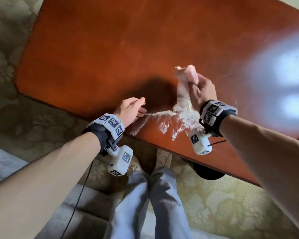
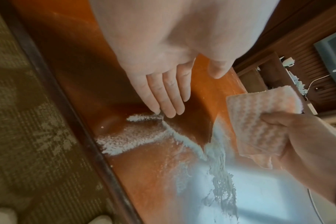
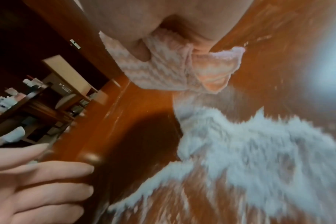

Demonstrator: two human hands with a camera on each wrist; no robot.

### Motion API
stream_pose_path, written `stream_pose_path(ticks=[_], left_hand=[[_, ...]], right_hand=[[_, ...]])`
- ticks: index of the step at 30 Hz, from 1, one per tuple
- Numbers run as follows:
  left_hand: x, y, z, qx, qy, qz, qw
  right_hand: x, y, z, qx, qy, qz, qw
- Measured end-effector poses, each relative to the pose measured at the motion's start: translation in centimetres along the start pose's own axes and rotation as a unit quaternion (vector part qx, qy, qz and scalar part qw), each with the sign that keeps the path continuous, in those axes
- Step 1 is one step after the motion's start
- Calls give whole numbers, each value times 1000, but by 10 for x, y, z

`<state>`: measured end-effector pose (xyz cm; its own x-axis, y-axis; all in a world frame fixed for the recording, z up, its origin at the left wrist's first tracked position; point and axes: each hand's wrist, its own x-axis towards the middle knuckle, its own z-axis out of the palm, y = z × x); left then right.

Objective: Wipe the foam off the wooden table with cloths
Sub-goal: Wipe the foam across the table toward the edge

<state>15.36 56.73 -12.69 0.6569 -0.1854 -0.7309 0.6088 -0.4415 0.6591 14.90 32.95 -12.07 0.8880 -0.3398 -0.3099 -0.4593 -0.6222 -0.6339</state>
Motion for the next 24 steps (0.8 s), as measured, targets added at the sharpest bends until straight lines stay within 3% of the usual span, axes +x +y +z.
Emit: stream_pose_path(ticks=[3,6,11,19,24], left_hand=[[3,11,11,-3,4,2,1000],[9,21,21,-10,20,5,1000],[22,32,31,-17,42,5,999],[17,32,52,-15,49,-3,999],[9,20,62,-3,32,-15,999]], right_hand=[[27,5,-14,-100,-14,-30,994],[53,9,-18,-132,-48,-27,990],[72,24,-13,-197,-160,-25,967],[11,62,-5,-168,-252,-135,944],[-41,74,5,-103,-303,-159,934]])
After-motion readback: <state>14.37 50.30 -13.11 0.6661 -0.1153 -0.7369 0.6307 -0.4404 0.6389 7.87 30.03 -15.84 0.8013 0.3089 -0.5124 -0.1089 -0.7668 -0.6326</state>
